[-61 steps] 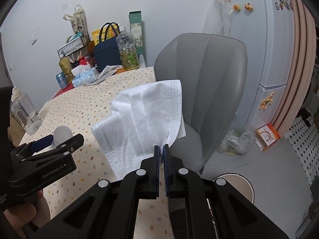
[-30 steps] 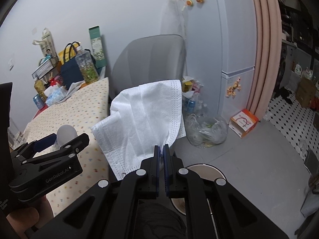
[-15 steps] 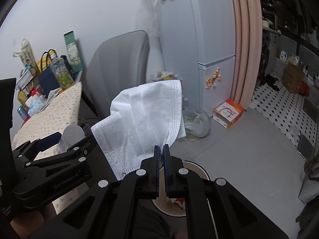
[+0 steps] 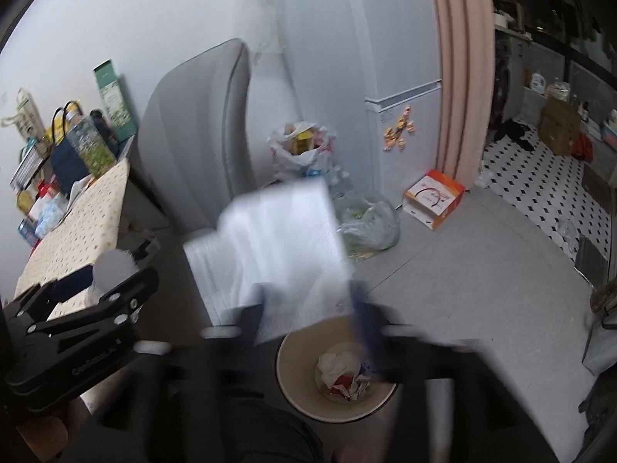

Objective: Collect trash
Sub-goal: 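Carry both items to the bin while the right tool drops the mask in, then open the left tool over the bin to drop the plastic bottle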

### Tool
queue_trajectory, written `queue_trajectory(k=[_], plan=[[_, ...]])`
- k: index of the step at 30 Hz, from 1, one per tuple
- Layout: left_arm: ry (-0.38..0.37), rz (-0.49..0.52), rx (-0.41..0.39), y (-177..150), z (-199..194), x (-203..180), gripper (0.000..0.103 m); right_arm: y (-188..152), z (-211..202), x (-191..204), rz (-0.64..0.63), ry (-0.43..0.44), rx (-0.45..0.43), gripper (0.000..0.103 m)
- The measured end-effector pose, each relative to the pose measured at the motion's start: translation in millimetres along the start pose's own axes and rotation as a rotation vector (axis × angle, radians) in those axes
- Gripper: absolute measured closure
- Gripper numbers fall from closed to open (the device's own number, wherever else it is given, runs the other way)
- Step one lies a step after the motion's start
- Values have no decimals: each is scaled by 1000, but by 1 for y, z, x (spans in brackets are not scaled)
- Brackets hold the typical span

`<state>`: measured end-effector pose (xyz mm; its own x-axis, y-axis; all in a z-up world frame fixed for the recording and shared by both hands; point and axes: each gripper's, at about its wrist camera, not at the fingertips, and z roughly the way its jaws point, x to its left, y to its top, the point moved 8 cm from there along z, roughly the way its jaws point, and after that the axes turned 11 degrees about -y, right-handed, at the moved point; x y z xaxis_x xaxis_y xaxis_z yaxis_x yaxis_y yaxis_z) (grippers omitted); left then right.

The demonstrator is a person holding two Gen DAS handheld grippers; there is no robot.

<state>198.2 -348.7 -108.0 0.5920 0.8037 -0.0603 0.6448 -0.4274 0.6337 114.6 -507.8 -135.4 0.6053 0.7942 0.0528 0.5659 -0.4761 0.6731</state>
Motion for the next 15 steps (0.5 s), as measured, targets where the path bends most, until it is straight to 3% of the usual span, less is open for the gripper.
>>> queue_trajectory(k=[9,15], plan=[[-22,23,17,1,11,-17,19,0,-5,-36,49,-66,-13,44],[-62,53,30,1,21,-42,19,-4,-15,-74,89,-138,-27,37]])
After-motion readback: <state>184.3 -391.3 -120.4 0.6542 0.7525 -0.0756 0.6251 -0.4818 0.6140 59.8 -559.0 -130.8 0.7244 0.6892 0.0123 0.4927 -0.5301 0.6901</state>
